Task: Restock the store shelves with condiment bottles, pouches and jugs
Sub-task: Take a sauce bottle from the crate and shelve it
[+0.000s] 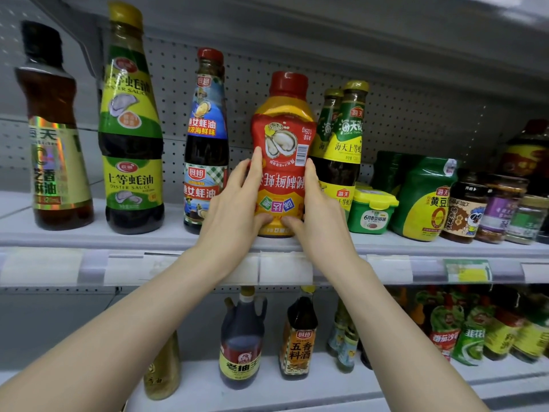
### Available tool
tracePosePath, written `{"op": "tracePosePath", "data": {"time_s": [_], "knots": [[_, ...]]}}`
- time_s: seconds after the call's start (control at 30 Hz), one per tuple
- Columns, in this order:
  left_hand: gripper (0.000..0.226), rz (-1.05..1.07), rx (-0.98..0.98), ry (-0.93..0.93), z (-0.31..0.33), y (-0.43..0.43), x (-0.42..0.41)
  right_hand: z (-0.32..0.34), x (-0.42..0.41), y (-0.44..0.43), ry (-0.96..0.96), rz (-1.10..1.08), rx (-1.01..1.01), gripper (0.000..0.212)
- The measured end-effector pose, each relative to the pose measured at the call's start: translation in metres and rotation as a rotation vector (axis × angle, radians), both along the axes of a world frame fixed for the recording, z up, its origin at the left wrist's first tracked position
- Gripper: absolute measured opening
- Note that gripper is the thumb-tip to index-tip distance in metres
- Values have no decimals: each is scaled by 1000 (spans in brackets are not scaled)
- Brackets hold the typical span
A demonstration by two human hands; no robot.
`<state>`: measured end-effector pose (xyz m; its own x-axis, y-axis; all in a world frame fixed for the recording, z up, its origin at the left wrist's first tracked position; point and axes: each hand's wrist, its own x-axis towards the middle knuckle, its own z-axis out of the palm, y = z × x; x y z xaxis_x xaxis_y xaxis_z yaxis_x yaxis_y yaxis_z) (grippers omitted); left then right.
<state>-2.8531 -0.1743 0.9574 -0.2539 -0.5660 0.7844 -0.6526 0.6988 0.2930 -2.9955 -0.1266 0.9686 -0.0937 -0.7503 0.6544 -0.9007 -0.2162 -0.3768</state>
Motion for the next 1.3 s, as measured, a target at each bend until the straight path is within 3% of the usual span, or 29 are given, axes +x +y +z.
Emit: {"op": "tracePosePath", "data": {"time_s": [0.77,1.03,1.17,1.3], "knots": [[97,42,-31,-15,-3,-5,-7,0,-6,-10,-49,54,37,103],[65,-37,-256,74,-1,22,-31,-8,-20,15,-2,49,-126,72],[57,-155,-244,98,-5,47,-66,-11,-57,45,32,6,-155,54],[53,-260,-176,133,-11,78,-120,-18,-113,85,89,-65,-133,48]]}}
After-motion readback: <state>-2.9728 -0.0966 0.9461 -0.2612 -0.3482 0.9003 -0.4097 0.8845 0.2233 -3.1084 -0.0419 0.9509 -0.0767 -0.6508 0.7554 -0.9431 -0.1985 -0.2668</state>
